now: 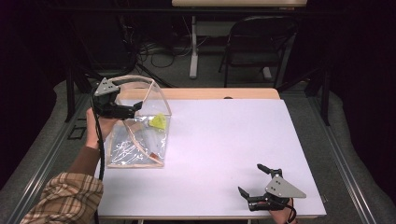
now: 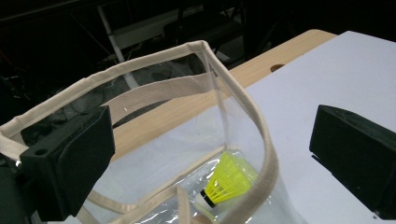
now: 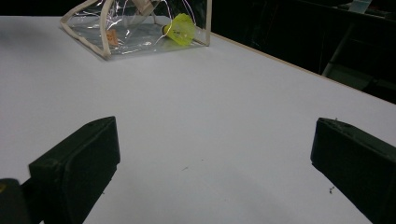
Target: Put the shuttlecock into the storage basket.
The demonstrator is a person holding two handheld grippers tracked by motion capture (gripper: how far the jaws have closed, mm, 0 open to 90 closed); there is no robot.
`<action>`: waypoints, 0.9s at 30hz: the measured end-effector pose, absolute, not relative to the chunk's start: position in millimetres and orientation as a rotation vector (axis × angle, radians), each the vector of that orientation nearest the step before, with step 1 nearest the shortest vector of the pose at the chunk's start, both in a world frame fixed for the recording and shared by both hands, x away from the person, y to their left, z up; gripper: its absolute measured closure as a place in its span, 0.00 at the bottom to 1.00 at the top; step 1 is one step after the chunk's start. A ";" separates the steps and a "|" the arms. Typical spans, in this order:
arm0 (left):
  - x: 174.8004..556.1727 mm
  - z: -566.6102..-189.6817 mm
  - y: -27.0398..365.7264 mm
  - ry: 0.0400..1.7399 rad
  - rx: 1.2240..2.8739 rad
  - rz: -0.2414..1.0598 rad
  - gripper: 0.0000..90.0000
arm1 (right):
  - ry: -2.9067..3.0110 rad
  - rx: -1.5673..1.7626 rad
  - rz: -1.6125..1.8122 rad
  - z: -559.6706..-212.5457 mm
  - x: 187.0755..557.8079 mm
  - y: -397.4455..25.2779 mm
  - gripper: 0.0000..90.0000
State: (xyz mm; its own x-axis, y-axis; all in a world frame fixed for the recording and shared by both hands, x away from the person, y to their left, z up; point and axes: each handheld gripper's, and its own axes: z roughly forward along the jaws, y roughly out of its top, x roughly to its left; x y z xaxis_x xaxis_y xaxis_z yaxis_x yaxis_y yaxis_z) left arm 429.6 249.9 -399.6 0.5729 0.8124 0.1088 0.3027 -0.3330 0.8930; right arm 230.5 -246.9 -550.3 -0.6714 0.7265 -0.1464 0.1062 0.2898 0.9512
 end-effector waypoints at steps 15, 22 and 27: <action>404.7 -402.9 245.5 0.863 1.879 0.715 0.00 | 1.990 0.731 1.397 -549.4 230.3 -244.2 0.01; 391.0 -403.5 242.0 0.838 1.880 0.725 0.00 | 1.990 0.727 1.400 -549.1 230.6 -242.8 0.01; 384.2 -404.3 242.1 0.834 1.872 0.727 0.00 | 1.992 0.726 1.399 -549.1 231.0 -242.5 0.01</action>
